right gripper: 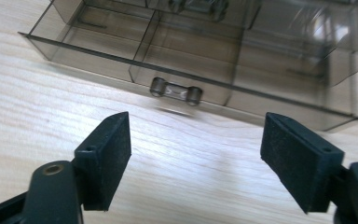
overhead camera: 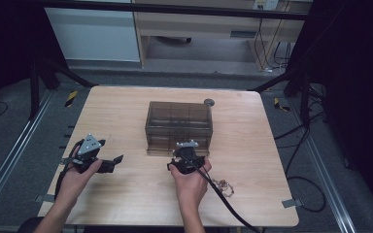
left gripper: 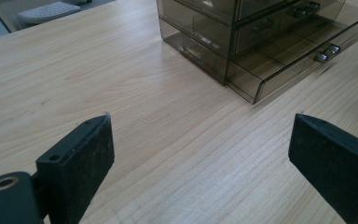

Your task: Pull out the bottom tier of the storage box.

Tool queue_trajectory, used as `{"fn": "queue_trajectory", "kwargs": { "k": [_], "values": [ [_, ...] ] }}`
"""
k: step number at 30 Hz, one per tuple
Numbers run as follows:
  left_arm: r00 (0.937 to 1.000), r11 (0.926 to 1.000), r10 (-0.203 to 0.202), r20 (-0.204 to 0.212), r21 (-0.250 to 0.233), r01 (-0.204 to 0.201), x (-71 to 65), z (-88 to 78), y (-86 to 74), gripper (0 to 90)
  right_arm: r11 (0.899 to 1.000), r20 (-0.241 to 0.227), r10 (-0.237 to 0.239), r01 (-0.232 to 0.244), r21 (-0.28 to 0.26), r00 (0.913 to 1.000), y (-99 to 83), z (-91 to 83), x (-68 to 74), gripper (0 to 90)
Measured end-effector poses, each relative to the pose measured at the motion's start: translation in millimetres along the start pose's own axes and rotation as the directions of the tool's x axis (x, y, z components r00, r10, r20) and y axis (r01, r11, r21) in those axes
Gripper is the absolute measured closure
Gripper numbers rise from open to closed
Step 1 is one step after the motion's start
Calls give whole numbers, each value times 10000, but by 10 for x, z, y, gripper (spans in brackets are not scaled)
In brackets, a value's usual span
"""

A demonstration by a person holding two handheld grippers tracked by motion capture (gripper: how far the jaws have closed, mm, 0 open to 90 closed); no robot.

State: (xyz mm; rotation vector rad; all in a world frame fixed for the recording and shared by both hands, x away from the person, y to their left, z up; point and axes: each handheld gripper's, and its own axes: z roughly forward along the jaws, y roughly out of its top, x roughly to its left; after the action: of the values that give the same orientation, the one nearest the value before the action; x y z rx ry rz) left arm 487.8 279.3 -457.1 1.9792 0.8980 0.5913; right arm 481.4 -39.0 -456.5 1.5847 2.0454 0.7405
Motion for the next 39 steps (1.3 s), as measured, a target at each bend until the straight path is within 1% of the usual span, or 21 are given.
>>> {"fn": "queue_trajectory", "kwargs": {
  "k": [8,14,15,16,17,19,20,25,26,27,28,29,30,31,32,33,34,36,37,38,39],
  "values": [
    [9999,10000,54,133,-11,-54,-46,-9,-1,63,9980,-350,-615,620,135,9975,72,-110,-234,208],
    [9983,9983,531,238,233,-537,-179,62,24,54,9902,-728,-1364,1382,206,9880,132,-127,-359,182],
    [9955,9951,900,304,382,-911,-236,85,31,51,9863,-837,-1614,1637,214,9833,146,-124,-400,175],
    [9955,9951,900,304,382,-911,-236,85,31,50,9863,-837,-1614,1637,214,9833,146,-124,-400,175],
    [9943,9945,922,535,444,-946,-285,105,35,50,9809,-1061,-1919,1943,129,9757,153,-131,-441,171],
    [9921,9922,1107,586,519,-1138,-313,114,38,49,9780,-1145,-2063,2085,74,9718,154,-139,-464,167],
    [9904,9895,1268,556,624,-1302,-340,124,43,48,9688,-1293,-2464,2480,-35,9605,153,-156,-523,164],
    [9770,9731,1930,905,1105,-2024,-506,205,121,51,9361,-1637,-3460,3516,56,9238,143,-159,-690,163],
    [9770,9731,1930,905,1105,-2024,-506,205,121,54,9361,-1637,-3460,3516,56,9238,143,-159,-690,163],
    [9685,9615,2219,1131,1400,-2367,-553,231,158,56,9273,-1571,-3724,3736,-230,9147,146,-208,-766,175],
    [9685,9615,2219,1131,1400,-2367,-553,231,158,56,9273,-1571,-3724,3736,-230,9147,146,-208,-766,175],
    [9574,9436,2438,1545,1905,-2710,-573,275,193,57,9125,-1744,-4067,4081,-291,8968,153,-243,-852,168],
    [9574,9436,2438,1545,1905,-2710,-573,275,193,57,9125,-1744,-4067,4081,-291,8968,153,-243,-852,168],
    [9410,9118,2878,1782,2494,-3262,-572,313,240,57,8980,-2269,-4284,4400,6,8746,163,-237,-936,161],
    [9410,9118,2878,1782,2494,-3262,-572,313,240,57,8980,-2269,-4284,4400,6,8746,163,-237,-936,161],
    [9347,9011,2991,1918,2654,-3428,-575,334,260,57,8912,-2203,-4427,4537,-10,8692,168,-234,-976,161],
    [9321,8966,2993,2039,2740,-3479,-572,355,278,57,8871,-2098,-4519,4616,-33,8671,177,-227,-1017,159],
    [9286,8938,2973,2219,2773,-3524,-559,404,313,60,8814,-2367,-4585,4724,23,8566,204,-177,-1118,128],
    [9263,8898,2991,2290,2837,-3575,-548,434,329,60,8814,-2367,-4585,4724,23,8566,204,-177,-1118,128],
    [9221,8822,3055,2374,2939,-3680,-536,462,350,62,8724,-2326,-4747,4888,35,8488,210,-164,-1138,128],
    [9186,8737,3239,2264,3009,-3822,-515,508,397,63,8534,-2321,-5069,5212,6,8302,217,-140,-1168,133]
  ]
}}
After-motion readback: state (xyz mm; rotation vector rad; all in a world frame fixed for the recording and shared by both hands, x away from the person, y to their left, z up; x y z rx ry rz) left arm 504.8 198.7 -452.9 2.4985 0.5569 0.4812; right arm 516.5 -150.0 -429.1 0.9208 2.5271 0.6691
